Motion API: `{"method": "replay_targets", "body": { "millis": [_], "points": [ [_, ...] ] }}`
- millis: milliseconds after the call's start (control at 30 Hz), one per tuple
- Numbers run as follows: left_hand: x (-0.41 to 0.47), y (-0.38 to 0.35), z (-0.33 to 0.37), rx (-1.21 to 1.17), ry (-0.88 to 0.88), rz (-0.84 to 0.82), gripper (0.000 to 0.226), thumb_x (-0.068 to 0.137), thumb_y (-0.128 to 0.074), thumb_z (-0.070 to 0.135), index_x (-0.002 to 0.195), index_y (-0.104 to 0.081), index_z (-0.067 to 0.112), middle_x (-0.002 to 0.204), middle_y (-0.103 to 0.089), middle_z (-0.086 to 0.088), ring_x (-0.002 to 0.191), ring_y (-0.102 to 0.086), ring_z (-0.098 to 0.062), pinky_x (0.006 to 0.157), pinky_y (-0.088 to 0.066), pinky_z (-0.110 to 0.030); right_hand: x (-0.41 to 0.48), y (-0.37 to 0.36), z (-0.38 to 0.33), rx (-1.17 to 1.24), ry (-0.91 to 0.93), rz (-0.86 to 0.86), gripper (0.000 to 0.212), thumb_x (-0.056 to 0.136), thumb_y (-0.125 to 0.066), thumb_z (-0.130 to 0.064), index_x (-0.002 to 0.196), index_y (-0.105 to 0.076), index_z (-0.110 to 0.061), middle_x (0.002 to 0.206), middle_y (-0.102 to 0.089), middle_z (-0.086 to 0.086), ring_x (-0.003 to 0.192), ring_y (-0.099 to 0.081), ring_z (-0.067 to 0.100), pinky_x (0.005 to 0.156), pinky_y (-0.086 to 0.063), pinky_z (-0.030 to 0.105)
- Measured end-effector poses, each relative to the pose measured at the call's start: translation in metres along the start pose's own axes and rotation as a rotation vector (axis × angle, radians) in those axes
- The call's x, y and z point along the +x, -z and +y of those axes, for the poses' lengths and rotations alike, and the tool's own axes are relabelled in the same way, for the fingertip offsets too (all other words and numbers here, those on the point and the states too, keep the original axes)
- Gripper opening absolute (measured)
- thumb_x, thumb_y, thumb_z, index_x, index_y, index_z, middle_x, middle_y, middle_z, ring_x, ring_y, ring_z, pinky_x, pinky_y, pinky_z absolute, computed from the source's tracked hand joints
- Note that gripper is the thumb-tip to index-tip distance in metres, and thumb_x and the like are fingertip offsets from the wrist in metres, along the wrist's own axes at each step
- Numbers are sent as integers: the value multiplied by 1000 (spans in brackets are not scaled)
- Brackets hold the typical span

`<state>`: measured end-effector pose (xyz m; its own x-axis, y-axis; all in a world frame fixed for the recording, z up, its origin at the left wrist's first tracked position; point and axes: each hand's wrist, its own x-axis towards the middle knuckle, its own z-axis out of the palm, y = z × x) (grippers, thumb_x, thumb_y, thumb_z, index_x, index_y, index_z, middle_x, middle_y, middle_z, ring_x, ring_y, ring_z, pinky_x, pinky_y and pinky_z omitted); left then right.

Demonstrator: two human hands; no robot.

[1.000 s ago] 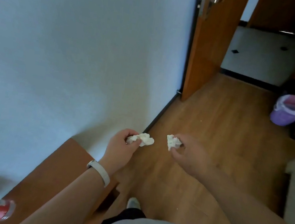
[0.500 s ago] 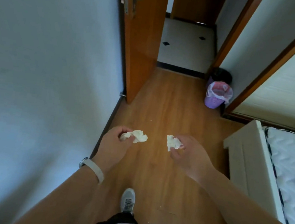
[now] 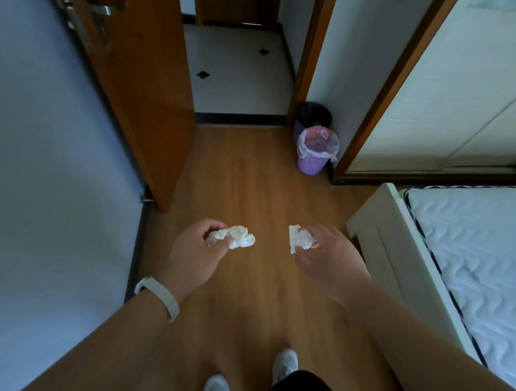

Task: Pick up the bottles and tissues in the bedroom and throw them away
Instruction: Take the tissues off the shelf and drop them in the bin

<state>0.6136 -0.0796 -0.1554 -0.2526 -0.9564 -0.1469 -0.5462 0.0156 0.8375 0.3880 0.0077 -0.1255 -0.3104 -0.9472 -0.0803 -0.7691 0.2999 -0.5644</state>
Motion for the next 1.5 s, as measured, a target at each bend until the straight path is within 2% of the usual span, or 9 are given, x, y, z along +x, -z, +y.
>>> {"method": "replay_targets", "body": {
  "millis": [167,367,667,833,967,1100,1267,1367,1500],
  "points": [
    [62,-41,34,64,-84,-46,15,88,-66,27,102,-63,28,95,-65,15,87,-61,-5,73,-50,-23,55,18,48,61,-54,22,31,83,-64,-28,114,-59,-28,101,-55,-14,88,-57,8,71,-46,27],
    [154,-87,76,143,-19,-51,15,87,-67,29,101,-63,30,96,-63,18,88,-60,-4,67,-44,-18,163,30,92,128,-14,4,32,84,-64,-31,115,-58,-31,99,-51,-18,90,-57,7,72,-49,27],
    [285,-153,176,157,-40,-28,14,87,-65,27,101,-63,30,97,-62,17,86,-59,-2,63,-38,-10,300,109,163,67,-13,-19,30,87,-63,-31,116,-57,-26,102,-53,-13,90,-55,7,76,-47,26],
    [330,-171,195,140,-42,-28,13,86,-67,25,98,-64,28,96,-64,14,84,-60,-3,62,-41,-5,346,123,173,95,-37,-3,30,87,-64,-30,116,-57,-26,102,-52,-14,90,-52,5,78,-45,23],
    [371,-178,205,144,-58,-37,13,87,-66,26,99,-63,29,95,-63,16,86,-59,-3,61,-40,-10,381,118,180,117,-49,-23,31,86,-64,-31,116,-58,-27,102,-54,-14,88,-55,6,75,-46,24],
    [417,-177,201,129,-72,-55,12,87,-67,25,98,-64,28,93,-64,16,84,-59,1,64,-41,-11,420,118,179,93,-86,4,30,85,-64,-36,114,-57,-29,102,-54,-16,92,-58,7,81,-48,23],
    [494,-171,197,85,-62,-107,12,88,-67,27,98,-64,29,92,-65,17,83,-60,1,65,-44,-14,485,130,179,91,-124,68,31,87,-66,-31,117,-60,-22,104,-58,-9,90,-55,5,73,-38,7],
    [551,-156,195,57,-63,-124,12,88,-67,24,100,-65,26,92,-65,16,84,-61,-3,66,-46,-16,531,133,168,120,-207,59,37,87,-63,-28,123,-57,-24,107,-47,-13,94,-49,5,78,-39,18],
    [629,-140,196,52,-41,-164,15,88,-66,23,102,-63,26,95,-63,16,85,-60,-3,70,-51,-20,594,128,150,66,-262,14,37,87,-62,-29,123,-57,-24,113,-52,-8,106,-55,15,85,-44,25]
  ]
}}
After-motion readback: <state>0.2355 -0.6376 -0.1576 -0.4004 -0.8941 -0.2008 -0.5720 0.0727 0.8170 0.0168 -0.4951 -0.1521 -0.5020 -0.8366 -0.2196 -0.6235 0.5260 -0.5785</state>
